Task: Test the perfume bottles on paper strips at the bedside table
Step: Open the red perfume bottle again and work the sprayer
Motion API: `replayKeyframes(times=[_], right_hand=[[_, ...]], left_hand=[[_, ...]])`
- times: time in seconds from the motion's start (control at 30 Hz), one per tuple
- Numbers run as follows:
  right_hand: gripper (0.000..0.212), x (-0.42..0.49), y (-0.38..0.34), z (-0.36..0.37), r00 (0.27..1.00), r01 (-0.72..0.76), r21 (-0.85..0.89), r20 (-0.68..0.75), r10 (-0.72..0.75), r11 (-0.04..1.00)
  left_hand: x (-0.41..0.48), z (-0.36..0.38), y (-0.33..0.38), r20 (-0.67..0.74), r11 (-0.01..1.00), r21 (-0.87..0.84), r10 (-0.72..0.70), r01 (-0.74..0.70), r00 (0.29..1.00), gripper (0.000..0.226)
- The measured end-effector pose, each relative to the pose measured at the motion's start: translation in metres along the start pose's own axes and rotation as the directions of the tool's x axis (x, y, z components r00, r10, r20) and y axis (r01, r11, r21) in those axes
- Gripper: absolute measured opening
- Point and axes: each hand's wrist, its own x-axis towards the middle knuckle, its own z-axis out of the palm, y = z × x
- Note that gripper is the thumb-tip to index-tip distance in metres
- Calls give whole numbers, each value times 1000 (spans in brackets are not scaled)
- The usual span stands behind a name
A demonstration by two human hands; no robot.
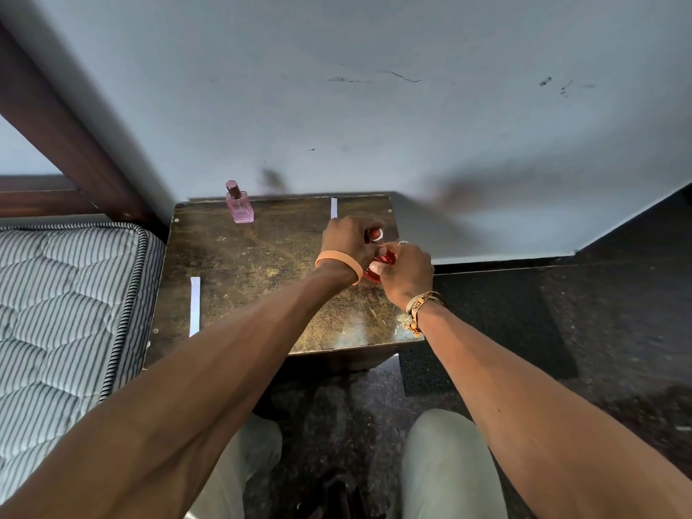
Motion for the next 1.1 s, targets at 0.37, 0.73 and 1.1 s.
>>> replayKeyframes(times=[0.37, 0.73, 1.1], right_hand=[[39, 0, 1, -1, 999, -33, 22, 20, 32, 999], [33, -1, 1, -1, 1000, 11, -35, 21, -10, 999], [24, -1, 1, -1, 1000, 24, -22, 13, -24, 999]], left_hand=[[14, -11, 11, 281, 918, 310, 158, -246, 947, 30], [9, -6, -1, 175, 950, 226, 179, -216, 968, 33], [9, -1, -1, 64, 977, 166, 127, -136, 990, 24]])
